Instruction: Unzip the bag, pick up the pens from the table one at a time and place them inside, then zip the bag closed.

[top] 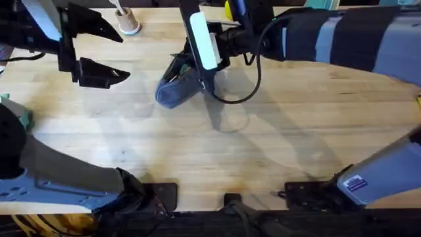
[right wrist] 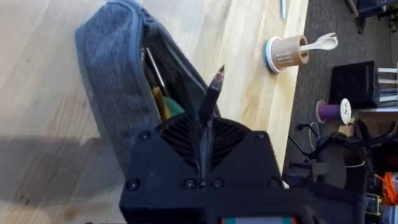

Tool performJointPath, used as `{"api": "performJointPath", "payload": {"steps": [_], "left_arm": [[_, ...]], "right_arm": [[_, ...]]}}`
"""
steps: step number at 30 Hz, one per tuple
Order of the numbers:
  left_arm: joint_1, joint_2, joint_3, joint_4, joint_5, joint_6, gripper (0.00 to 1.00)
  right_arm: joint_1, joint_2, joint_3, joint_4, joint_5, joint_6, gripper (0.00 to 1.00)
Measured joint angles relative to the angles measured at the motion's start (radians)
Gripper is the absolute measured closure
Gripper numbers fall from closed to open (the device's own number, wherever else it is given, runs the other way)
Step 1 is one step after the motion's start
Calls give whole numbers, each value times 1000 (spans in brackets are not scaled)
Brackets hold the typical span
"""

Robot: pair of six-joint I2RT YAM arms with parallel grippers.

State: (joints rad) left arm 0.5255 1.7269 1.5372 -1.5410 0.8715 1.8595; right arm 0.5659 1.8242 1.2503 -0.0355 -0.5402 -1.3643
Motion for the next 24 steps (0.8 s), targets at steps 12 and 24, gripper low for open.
{"api": "performJointPath", "payload": {"steps": [12, 24], "left_arm": [[0, 0, 0, 29, 0, 0, 6], [0, 0, 0, 30, 0, 0, 6]], "right_arm": [[0, 45, 3, -73, -6, -52, 968], [0, 75, 11, -107, -21, -61, 960]]}}
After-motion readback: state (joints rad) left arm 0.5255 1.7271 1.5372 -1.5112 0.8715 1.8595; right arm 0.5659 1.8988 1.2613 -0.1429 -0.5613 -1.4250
